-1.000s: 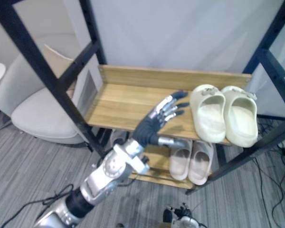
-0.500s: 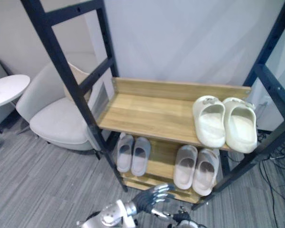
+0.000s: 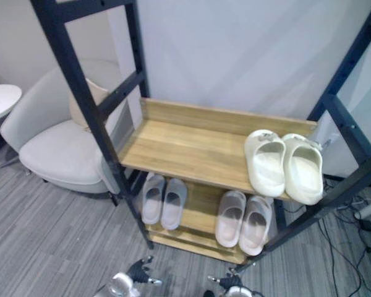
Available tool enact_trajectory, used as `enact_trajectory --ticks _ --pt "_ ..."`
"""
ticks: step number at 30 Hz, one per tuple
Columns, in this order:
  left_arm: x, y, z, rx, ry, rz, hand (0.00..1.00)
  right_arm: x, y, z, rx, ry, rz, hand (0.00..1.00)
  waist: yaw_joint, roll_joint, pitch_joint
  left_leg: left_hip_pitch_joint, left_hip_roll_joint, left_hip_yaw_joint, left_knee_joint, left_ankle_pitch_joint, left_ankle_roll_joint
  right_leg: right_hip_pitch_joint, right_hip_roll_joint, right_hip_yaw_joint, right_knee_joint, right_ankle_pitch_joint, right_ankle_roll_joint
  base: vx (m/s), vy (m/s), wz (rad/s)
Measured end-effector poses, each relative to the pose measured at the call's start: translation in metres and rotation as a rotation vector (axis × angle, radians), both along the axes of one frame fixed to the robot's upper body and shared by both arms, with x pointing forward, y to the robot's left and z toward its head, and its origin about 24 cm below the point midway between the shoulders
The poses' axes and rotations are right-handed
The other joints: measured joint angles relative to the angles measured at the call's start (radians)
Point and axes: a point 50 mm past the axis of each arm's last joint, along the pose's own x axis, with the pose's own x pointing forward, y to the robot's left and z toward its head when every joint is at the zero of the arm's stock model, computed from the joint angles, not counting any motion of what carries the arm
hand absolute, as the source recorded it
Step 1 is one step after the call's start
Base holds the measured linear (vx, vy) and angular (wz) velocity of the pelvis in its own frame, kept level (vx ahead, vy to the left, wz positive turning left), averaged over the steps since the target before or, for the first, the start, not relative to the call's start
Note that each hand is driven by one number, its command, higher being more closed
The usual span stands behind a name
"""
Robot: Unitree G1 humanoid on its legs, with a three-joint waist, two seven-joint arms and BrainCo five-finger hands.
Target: Organize the slippers on the shoe rack
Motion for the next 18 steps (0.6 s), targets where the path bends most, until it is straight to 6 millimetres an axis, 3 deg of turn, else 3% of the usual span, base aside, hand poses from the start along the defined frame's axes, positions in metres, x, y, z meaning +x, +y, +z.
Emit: enact_trajectory --ticks 13,18 --pt "-0.009 0.018 -0.006 0.062 0.041 0.170 0.00 0.004 0.001 0.001 -0.016 -0.010 0.046 0.00 0.001 0.007 0.026 0.020 0.000 0.000 0.001 -0.001 -0.001 0.021 0.000 0.000 -0.001 -0.001 0.000 -0.02 -0.008 0.00" --pt "-0.012 0.025 -0.007 0.062 0.052 0.229 0.00 0.003 0.000 0.001 0.002 -0.024 0.053 0.00 -0.002 0.017 0.037 -0.059 0.000 -0.061 0.042 0.000 -0.005 0.001 -0.001 -0.057 0.007 -0.011 -0.011 -0.04 -0.031 0.31"
